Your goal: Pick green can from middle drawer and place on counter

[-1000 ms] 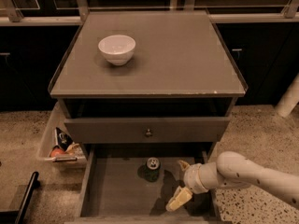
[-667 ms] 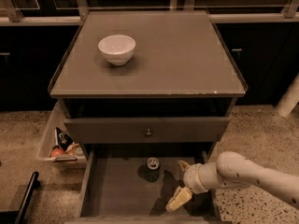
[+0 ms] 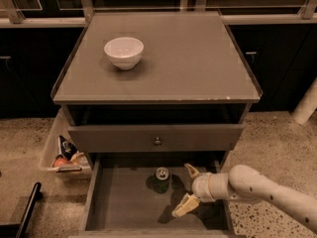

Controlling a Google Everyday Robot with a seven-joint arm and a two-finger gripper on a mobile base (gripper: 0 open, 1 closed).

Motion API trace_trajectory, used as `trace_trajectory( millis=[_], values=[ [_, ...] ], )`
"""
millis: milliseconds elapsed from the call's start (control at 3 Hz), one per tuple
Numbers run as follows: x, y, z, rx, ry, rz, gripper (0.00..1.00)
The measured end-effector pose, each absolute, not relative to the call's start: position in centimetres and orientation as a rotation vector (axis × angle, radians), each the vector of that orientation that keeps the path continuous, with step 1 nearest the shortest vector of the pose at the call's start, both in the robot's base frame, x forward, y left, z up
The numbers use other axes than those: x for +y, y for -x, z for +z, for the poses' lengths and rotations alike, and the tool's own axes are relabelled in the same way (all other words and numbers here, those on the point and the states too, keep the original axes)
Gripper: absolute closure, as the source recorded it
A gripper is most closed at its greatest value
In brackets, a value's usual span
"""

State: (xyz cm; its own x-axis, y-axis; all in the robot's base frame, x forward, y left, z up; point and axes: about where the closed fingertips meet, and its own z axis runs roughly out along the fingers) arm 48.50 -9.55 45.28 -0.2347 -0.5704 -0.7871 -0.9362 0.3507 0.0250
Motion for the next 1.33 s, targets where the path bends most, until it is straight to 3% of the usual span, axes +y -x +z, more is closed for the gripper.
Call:
trace_trajectory(
  millis=[1333],
  values=[
    [-4.3, -52.5, 43.3, 1.646, 1.307, 0.751, 0.00]
  ],
)
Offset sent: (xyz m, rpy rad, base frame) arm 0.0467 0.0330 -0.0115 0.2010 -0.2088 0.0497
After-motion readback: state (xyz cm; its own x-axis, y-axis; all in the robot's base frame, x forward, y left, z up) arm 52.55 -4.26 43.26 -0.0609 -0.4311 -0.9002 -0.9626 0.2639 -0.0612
